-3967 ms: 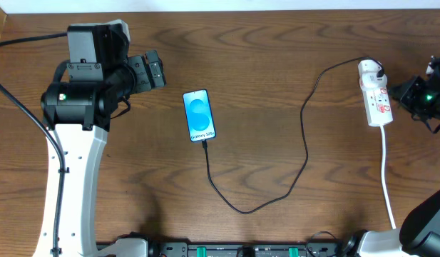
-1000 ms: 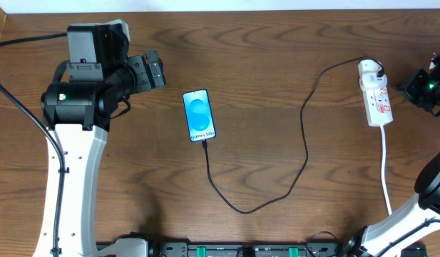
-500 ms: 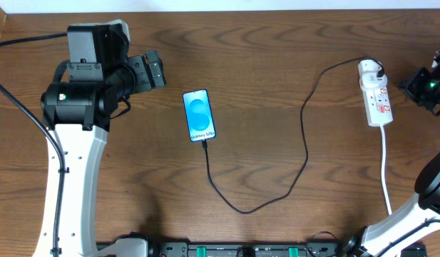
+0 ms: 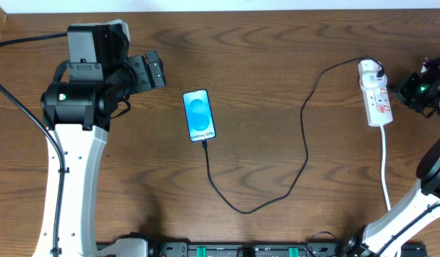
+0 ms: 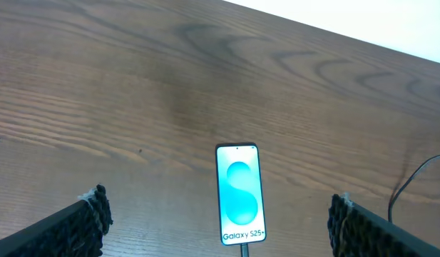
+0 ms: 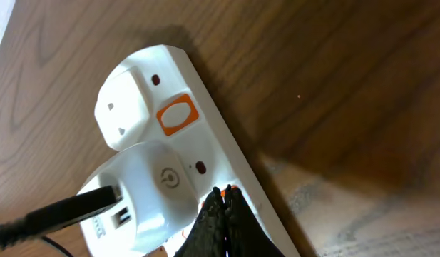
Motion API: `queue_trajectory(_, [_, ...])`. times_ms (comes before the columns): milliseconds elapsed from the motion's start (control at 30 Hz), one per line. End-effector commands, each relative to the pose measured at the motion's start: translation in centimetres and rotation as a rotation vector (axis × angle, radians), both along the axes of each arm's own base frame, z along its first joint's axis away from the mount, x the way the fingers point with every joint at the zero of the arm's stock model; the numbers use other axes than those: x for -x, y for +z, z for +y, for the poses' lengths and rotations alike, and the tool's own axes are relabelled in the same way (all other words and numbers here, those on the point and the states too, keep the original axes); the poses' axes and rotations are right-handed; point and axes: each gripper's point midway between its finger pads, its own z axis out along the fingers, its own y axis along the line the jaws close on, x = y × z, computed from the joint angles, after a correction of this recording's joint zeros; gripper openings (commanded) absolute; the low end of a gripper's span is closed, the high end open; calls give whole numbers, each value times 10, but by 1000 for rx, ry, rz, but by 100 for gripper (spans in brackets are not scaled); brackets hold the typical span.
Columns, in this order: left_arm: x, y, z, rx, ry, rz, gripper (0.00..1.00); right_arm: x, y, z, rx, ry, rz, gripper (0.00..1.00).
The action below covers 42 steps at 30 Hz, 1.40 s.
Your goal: Plug charger to phone and switch on socket
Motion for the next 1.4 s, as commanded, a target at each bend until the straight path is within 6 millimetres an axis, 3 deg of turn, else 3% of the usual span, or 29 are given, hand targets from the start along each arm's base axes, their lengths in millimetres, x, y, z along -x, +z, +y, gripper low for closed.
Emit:
queue_trajectory(0, [0, 3, 3, -9, 9, -6, 98, -4, 1, -1, -21, 1, -17, 1])
queue_trajectory(433, [0, 3, 3, -9, 9, -6, 98, -7, -8, 5, -29, 9, -7, 1])
queue_trajectory(733, [0, 3, 3, -9, 9, -6, 98, -9, -26, 15, -42, 28, 20, 1])
queue_trajectory(1367, [0, 3, 3, -9, 9, -6, 98, 8, -46, 45, -26, 71, 166, 1])
